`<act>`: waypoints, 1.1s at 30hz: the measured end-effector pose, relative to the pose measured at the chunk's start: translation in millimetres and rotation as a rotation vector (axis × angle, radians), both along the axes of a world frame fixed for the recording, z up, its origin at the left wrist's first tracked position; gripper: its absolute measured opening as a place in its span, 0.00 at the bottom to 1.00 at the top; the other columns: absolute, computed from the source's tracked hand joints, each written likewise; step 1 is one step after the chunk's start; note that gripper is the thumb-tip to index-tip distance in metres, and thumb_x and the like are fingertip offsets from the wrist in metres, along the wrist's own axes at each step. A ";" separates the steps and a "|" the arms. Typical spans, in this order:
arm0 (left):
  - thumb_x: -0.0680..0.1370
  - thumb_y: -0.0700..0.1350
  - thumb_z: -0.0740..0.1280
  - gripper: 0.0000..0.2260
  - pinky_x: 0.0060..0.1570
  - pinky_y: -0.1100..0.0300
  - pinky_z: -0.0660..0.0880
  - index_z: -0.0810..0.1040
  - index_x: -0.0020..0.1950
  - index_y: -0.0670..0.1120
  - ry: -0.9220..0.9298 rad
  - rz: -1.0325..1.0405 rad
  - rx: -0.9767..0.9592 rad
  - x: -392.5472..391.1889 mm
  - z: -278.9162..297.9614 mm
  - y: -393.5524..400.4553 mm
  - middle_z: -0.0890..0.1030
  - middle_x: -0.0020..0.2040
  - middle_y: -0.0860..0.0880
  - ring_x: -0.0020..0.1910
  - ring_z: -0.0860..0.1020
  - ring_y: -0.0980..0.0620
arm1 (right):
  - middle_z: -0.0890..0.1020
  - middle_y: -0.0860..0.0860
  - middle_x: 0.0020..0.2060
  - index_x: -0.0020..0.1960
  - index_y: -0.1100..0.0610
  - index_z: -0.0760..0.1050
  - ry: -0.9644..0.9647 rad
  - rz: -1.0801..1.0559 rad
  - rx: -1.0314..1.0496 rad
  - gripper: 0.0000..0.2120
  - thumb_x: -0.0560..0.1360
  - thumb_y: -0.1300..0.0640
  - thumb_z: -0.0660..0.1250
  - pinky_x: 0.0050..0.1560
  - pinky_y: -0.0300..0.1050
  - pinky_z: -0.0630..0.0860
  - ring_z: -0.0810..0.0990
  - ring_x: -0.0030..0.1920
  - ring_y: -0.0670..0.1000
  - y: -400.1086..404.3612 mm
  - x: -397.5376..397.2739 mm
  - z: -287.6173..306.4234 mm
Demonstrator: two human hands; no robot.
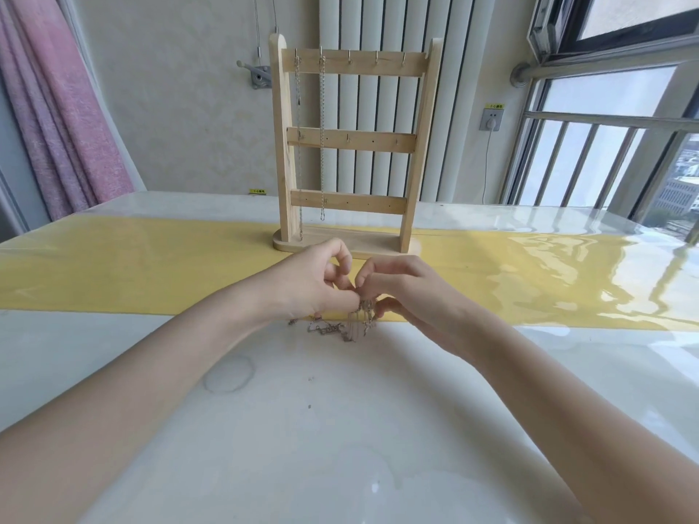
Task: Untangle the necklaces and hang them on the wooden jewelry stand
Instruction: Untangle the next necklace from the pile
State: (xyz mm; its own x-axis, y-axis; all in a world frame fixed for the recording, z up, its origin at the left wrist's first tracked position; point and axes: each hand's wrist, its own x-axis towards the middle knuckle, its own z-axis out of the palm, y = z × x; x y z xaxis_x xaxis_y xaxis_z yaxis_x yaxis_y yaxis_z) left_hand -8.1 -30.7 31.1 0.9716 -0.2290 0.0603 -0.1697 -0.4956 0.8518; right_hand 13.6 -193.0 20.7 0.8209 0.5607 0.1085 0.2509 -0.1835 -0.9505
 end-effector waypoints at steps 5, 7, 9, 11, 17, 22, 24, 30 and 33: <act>0.68 0.37 0.69 0.14 0.32 0.60 0.66 0.65 0.41 0.49 -0.173 -0.006 0.180 -2.5 -7.3 -6.1 0.75 0.32 0.58 0.29 0.68 0.54 | 0.70 0.57 0.39 0.39 0.61 0.72 0.092 0.010 0.056 0.05 0.72 0.68 0.62 0.35 0.36 0.69 0.69 0.34 0.48 2.8 -1.4 -7.9; 0.68 0.37 0.70 0.15 0.35 0.59 0.68 0.65 0.41 0.50 -0.190 -0.002 0.146 -2.9 -6.3 -4.5 0.75 0.35 0.54 0.32 0.70 0.52 | 0.70 0.57 0.40 0.42 0.62 0.73 0.111 0.004 0.074 0.05 0.73 0.69 0.61 0.36 0.37 0.67 0.68 0.35 0.48 1.9 -0.2 -8.5; 0.66 0.39 0.70 0.15 0.36 0.59 0.68 0.64 0.41 0.50 -0.201 0.003 0.170 -5.1 -6.3 -2.9 0.75 0.35 0.54 0.33 0.69 0.52 | 0.71 0.57 0.39 0.41 0.62 0.73 0.105 0.012 0.050 0.05 0.73 0.68 0.62 0.37 0.38 0.66 0.68 0.35 0.48 2.0 -0.6 -8.2; 0.67 0.39 0.70 0.16 0.35 0.60 0.68 0.63 0.41 0.51 -0.245 -0.002 0.291 -8.4 -9.8 -0.8 0.74 0.35 0.55 0.32 0.69 0.54 | 0.71 0.56 0.37 0.38 0.62 0.73 0.094 0.005 0.027 0.07 0.73 0.69 0.61 0.37 0.40 0.66 0.68 0.35 0.49 2.4 -1.3 -7.6; 0.73 0.36 0.69 0.13 0.38 0.68 0.71 0.68 0.45 0.51 -0.160 -0.002 0.050 -11.0 -5.4 4.2 0.79 0.36 0.55 0.36 0.74 0.59 | 0.71 0.50 0.31 0.38 0.60 0.70 0.165 -0.059 0.226 0.09 0.76 0.68 0.59 0.38 0.41 0.69 0.72 0.33 0.48 -8.3 4.0 -0.7; 0.75 0.34 0.67 0.10 0.42 0.67 0.77 0.72 0.50 0.47 -0.024 0.017 -0.192 -9.2 -7.6 3.2 0.79 0.43 0.47 0.39 0.79 0.54 | 0.74 0.54 0.36 0.39 0.60 0.72 0.372 -0.011 0.415 0.08 0.77 0.65 0.60 0.44 0.43 0.75 0.77 0.37 0.51 -7.4 4.4 -4.7; 0.75 0.33 0.67 0.09 0.42 0.65 0.78 0.72 0.49 0.46 -0.021 0.036 -0.206 -9.5 -10.4 2.4 0.79 0.43 0.46 0.38 0.79 0.53 | 0.77 0.54 0.36 0.40 0.61 0.73 0.417 0.026 0.458 0.09 0.77 0.64 0.59 0.42 0.41 0.77 0.78 0.36 0.50 -5.6 2.3 -4.4; 0.75 0.33 0.68 0.08 0.49 0.61 0.79 0.73 0.48 0.45 0.031 0.098 -0.281 -8.6 -13.8 4.1 0.80 0.40 0.47 0.38 0.80 0.52 | 0.75 0.52 0.31 0.39 0.58 0.72 0.271 -0.027 0.260 0.09 0.78 0.64 0.61 0.35 0.40 0.69 0.72 0.30 0.49 -5.5 4.2 -5.1; 0.75 0.34 0.67 0.07 0.49 0.63 0.79 0.74 0.47 0.45 0.015 0.135 -0.339 -9.6 -13.6 2.8 0.80 0.41 0.46 0.41 0.80 0.52 | 0.73 0.50 0.30 0.39 0.57 0.72 0.274 -0.021 0.248 0.09 0.78 0.64 0.62 0.31 0.36 0.68 0.68 0.28 0.48 -5.7 3.3 -6.1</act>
